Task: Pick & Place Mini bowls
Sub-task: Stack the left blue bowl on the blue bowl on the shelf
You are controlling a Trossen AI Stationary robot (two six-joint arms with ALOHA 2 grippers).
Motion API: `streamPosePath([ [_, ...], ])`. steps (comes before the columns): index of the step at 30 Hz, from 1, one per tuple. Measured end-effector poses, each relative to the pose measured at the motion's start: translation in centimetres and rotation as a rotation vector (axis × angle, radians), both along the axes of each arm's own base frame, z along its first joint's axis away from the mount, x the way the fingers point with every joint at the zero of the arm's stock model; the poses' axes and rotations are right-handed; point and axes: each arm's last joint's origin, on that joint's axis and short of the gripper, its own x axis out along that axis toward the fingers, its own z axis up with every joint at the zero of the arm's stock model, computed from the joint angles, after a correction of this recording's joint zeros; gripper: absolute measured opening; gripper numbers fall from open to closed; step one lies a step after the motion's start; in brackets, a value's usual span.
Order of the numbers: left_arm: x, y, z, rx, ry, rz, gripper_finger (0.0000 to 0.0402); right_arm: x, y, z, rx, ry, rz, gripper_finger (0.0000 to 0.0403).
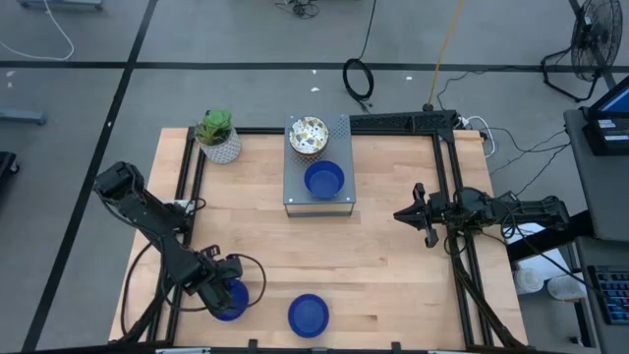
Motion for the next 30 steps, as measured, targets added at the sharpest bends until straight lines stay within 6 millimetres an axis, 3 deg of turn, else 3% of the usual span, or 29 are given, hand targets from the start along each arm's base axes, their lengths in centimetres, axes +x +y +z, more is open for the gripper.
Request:
streamPosePath([
  [23,-0.23,0.1,-0.34,0.006,0.011,-0.002,0.0144,0.0,0.0,0.0,0.0,0.0,0.0,0.002],
  [30,-0.23,0.1,-0.34,0.006,0.011,-0.002,0.0082,0.0,0.0,0.0,0.0,0.0,0.0,0.002],
])
